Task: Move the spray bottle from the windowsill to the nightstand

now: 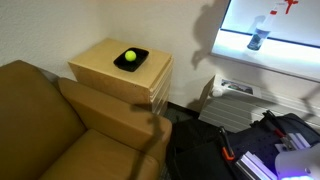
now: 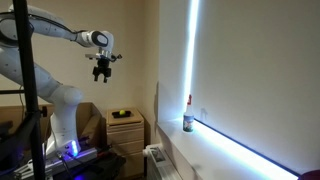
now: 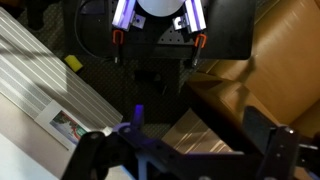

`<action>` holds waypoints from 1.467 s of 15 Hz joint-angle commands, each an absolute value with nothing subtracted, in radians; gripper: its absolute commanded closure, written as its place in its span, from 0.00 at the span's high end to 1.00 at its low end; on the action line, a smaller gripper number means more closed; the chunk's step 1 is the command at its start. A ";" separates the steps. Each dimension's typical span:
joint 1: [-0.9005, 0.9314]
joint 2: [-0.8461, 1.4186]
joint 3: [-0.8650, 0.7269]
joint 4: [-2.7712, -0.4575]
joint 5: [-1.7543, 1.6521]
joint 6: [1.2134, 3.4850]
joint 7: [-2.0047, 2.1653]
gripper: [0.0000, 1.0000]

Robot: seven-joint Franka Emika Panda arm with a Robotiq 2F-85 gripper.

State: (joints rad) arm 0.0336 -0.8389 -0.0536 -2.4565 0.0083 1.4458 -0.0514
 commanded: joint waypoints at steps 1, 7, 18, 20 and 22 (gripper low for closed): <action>0.045 -0.842 -0.003 -2.497 -0.007 1.431 -0.067 1.00; -0.115 -0.575 -0.086 -2.423 -0.211 1.780 0.094 1.00; -0.219 -0.391 -0.228 -2.143 -0.095 1.831 0.108 1.00; -0.249 -0.311 -0.215 -2.142 -0.169 1.941 0.200 1.00; -0.255 -0.180 -0.246 -2.030 -0.162 2.080 0.251 1.00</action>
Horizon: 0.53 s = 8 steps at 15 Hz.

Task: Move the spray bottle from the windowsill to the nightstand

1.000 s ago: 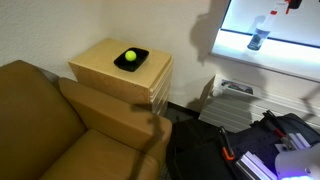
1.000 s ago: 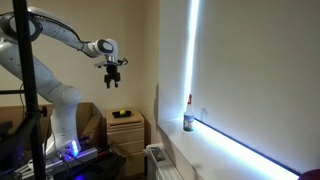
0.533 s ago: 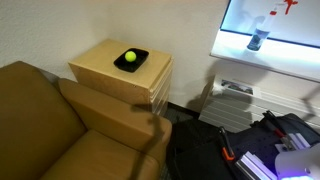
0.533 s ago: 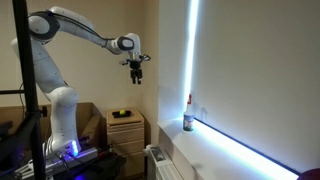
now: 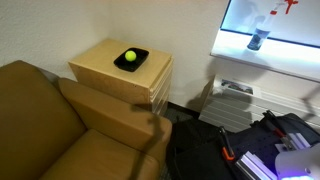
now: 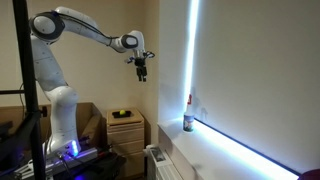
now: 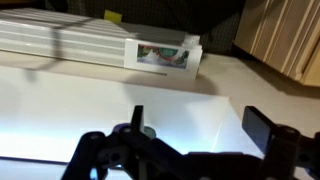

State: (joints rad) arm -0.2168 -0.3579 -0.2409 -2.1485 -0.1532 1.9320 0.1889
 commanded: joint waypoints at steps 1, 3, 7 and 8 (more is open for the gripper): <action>-0.264 -0.140 -0.254 -1.997 -0.150 2.136 0.279 1.00; -0.278 -0.036 -0.274 -1.884 -0.112 2.207 0.335 1.00; -0.300 0.162 -0.319 -1.632 -0.042 2.214 0.479 1.00; -0.305 0.201 -0.330 -1.568 -0.030 2.167 0.523 1.00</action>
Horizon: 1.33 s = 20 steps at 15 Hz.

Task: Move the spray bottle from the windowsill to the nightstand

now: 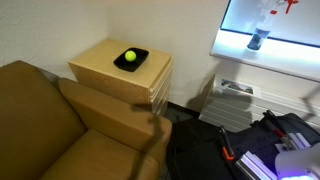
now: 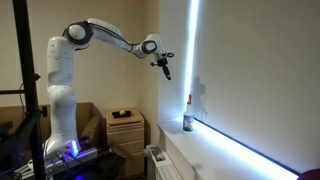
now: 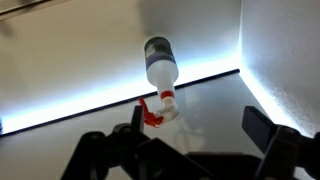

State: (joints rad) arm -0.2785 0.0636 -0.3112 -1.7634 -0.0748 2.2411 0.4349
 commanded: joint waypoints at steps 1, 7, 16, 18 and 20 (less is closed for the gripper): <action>-0.305 0.229 -0.335 -1.509 -0.007 2.128 0.568 1.00; -0.275 0.268 -0.355 -1.529 -0.133 2.201 0.624 1.00; -0.388 0.676 -0.353 -1.028 0.067 1.998 1.096 1.00; -0.417 0.738 -0.364 -0.921 0.097 1.926 1.183 1.00; -0.397 0.686 -0.359 -1.019 0.070 1.972 1.170 1.00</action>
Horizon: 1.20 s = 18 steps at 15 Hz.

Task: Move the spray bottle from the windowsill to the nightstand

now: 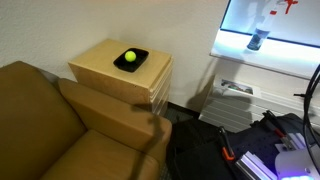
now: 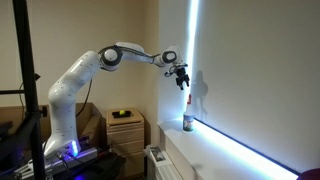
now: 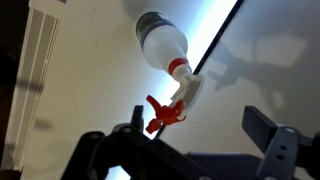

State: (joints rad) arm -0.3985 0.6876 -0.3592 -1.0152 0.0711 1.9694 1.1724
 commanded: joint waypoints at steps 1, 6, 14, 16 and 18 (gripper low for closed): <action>-0.411 0.707 -0.359 -0.974 0.078 1.939 1.198 1.00; -0.390 0.814 -0.366 -0.911 0.094 2.009 1.450 1.00; -0.460 0.996 -0.326 -0.699 0.114 2.013 1.904 1.00; -0.452 0.998 -0.365 -0.678 0.116 2.045 1.994 1.00; -0.442 0.975 -0.364 -0.725 0.100 2.039 1.975 1.00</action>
